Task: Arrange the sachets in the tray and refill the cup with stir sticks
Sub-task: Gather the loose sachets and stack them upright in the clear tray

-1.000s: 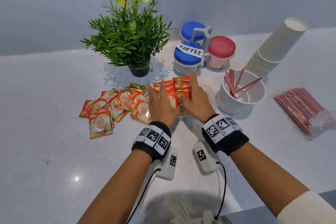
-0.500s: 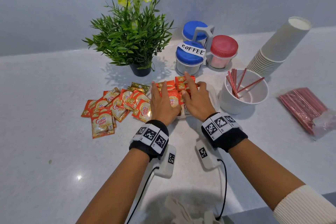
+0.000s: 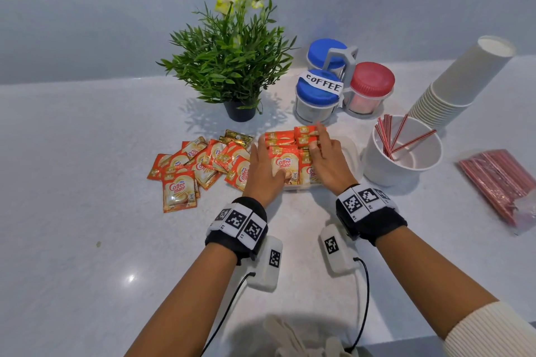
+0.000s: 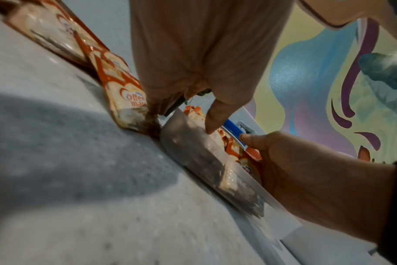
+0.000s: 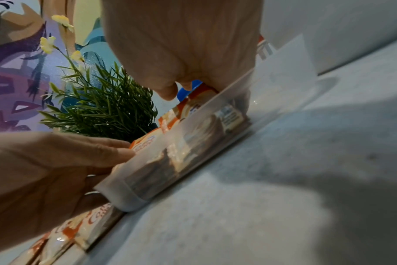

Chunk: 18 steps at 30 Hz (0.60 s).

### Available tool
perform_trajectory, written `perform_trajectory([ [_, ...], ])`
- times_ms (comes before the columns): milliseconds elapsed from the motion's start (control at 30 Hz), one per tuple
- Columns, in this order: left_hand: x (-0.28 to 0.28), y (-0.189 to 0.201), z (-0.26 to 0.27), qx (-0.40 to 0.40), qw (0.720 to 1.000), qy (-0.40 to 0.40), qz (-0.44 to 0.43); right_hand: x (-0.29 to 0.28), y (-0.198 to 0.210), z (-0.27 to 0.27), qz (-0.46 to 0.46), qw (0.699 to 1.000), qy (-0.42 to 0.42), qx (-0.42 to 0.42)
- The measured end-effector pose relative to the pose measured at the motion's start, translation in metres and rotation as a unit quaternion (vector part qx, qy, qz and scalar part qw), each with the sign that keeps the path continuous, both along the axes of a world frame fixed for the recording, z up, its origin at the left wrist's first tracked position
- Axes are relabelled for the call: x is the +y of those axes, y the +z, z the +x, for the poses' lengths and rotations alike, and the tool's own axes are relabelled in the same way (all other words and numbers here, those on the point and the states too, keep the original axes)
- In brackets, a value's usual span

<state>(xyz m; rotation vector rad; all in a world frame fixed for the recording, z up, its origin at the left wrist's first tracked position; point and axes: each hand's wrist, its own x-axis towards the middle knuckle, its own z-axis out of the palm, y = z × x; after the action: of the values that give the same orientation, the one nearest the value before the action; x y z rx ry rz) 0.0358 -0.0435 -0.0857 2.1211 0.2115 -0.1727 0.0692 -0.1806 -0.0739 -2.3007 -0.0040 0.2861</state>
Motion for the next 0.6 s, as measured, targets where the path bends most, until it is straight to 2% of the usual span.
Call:
perform_trajectory([
  [100, 0.008, 0.001, -0.004, -0.019, 0.999, -0.002, -0.029, 0.008, 0.003, -0.002, 0.019, 1.000, -0.010, 0.000],
  [167, 0.014, 0.000, -0.006, -0.005, 0.999, -0.005, -0.035, 0.010, 0.002, 0.000, 0.014, 1.000, -0.017, -0.004],
  [267, 0.026, 0.003, -0.010, -0.011, 0.999, 0.021, -0.028, 0.012, 0.003, 0.000, 0.027, 0.997, -0.066, 0.001],
  [367, 0.046, 0.007, -0.015, -0.054, 0.995, 0.079, -0.012, 0.022, 0.017, -0.006, -0.049, 0.986, -0.115, -0.114],
  [400, 0.054, 0.008, -0.016, -0.060, 0.993, 0.100, -0.006, 0.030, 0.024, -0.007, -0.078, 0.978, -0.097, -0.165],
  [467, 0.072, 0.009, -0.018, -0.064, 0.989, 0.136, 0.001, 0.051, 0.035, -0.010, -0.139, 0.962, -0.001, -0.233],
  [533, 0.088, 0.011, -0.020, -0.063, 0.985, 0.161, -0.001, 0.074, 0.039, -0.011, -0.204, 0.942, 0.129, -0.231],
  [600, 0.102, 0.012, -0.022, -0.069, 0.981, 0.180, -0.007, 0.095, 0.036, -0.016, -0.286, 0.911, 0.232, -0.185],
])
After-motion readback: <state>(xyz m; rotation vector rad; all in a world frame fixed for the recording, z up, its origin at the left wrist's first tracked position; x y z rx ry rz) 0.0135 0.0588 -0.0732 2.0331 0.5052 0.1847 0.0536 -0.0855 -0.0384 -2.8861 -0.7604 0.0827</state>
